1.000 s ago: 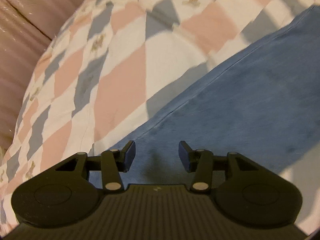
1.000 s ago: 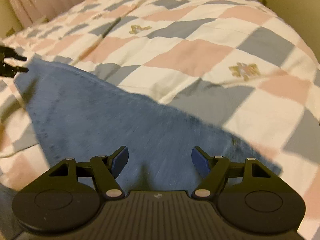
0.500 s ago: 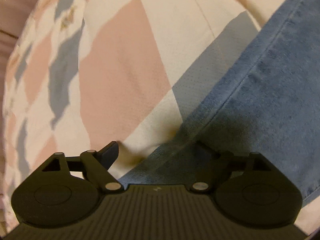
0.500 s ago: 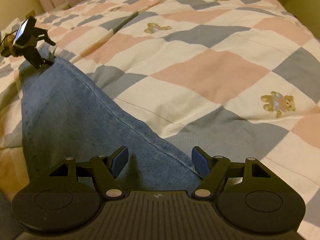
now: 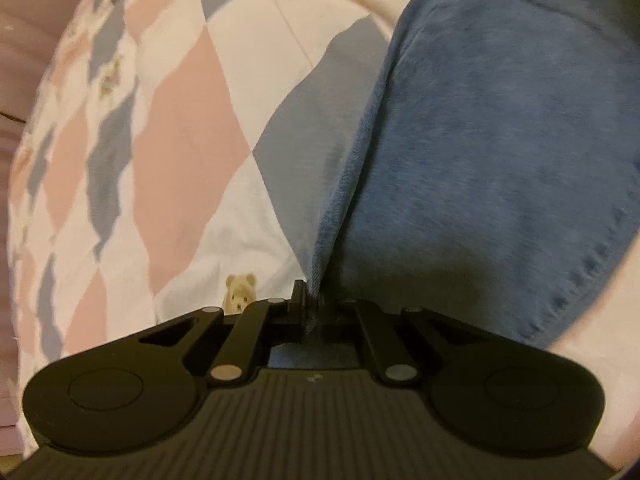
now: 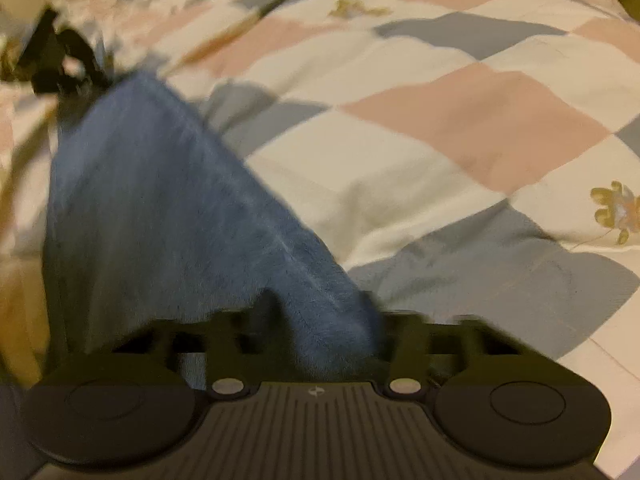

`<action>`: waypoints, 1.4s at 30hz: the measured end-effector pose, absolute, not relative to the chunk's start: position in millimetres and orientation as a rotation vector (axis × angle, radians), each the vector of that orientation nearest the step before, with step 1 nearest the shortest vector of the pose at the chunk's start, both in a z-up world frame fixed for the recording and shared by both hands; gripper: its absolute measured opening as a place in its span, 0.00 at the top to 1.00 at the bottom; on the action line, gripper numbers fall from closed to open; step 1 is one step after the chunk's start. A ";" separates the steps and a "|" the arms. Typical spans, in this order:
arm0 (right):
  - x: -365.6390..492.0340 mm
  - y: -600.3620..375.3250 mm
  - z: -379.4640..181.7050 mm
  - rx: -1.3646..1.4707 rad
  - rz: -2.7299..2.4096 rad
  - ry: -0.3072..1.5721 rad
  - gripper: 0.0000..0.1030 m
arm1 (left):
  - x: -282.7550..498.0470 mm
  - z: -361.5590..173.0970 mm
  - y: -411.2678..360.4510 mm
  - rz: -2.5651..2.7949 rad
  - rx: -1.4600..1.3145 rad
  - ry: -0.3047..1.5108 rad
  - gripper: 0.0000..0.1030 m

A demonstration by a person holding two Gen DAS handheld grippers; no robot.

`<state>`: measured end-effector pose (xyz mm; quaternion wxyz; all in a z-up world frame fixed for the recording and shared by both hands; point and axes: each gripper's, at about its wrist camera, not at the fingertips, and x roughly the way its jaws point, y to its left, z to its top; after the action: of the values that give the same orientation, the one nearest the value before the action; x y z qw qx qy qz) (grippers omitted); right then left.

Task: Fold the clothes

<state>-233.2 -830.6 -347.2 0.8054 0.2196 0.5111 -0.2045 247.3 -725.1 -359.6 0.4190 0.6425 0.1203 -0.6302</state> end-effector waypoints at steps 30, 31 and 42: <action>-486.3 -478.8 -255.7 1.298 -1.186 0.506 0.51 | 52.9 -237.8 -230.6 -0.920 0.765 1.035 0.69; -504.7 -482.3 -262.7 1.371 -1.240 0.403 0.51 | 46.2 -239.0 -233.0 -0.912 0.724 1.046 0.69; -567.1 -517.0 -322.0 1.542 -1.377 0.114 0.51 | 57.0 -247.7 -216.2 -0.641 0.236 1.194 0.67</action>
<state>-567.1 -517.0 -322.0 0.5103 0.6404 0.0475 -0.5720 57.0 -216.2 -247.7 0.7726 0.1088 0.5512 -0.2957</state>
